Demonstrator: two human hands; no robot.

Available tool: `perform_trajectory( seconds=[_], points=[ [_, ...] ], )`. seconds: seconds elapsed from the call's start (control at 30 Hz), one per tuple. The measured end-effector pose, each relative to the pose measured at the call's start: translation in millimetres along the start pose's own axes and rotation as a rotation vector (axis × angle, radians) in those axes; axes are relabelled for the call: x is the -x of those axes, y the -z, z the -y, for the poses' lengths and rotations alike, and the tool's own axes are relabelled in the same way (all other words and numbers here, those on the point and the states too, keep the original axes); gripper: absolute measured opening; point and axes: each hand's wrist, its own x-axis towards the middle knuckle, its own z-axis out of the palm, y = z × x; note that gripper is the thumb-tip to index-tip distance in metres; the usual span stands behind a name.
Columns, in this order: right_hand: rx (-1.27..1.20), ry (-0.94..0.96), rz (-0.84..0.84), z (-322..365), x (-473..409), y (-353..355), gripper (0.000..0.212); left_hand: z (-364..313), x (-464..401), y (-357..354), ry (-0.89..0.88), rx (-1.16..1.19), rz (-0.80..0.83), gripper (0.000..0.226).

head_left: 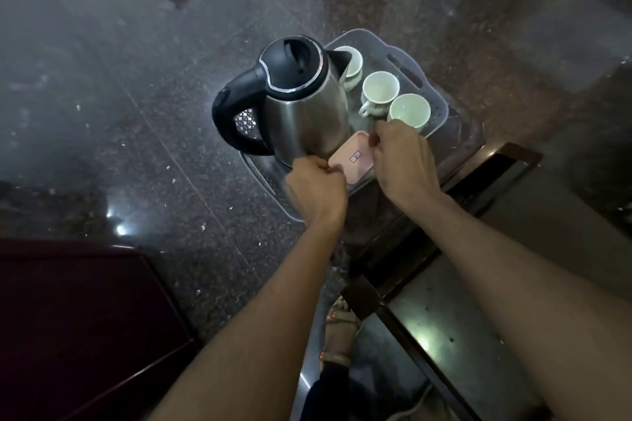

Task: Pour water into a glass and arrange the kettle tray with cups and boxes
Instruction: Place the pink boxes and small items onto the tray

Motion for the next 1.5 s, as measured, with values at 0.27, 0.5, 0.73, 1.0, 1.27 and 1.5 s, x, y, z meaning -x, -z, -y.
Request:
perform_trajectory(
  seconds=[0.27,0.5,0.73,1.0,1.27,1.5],
  points=[
    [0.231,0.14,0.043,-5,3,-6,0.016,3,-3,-13,0.017,-0.047,0.048,0.014],
    [0.17,0.173,0.089,-6,11,-8,0.03,-4,2,-19,0.051,-0.069,-0.007,0.013],
    [0.056,0.082,-0.105,-54,62,0,0.032,2,38,-5,-0.189,-0.123,-0.214,0.026],
    [0.032,-0.448,0.076,-192,246,10,0.044,57,190,-39,-0.333,-0.142,0.126,0.011],
    [0.049,-0.845,0.143,-275,409,23,0.044,137,323,-90,-0.211,-0.373,0.572,0.014],
    [-0.189,-0.855,0.113,-281,465,1,0.04,186,391,-112,0.163,-0.496,0.829,0.037]
  ],
)
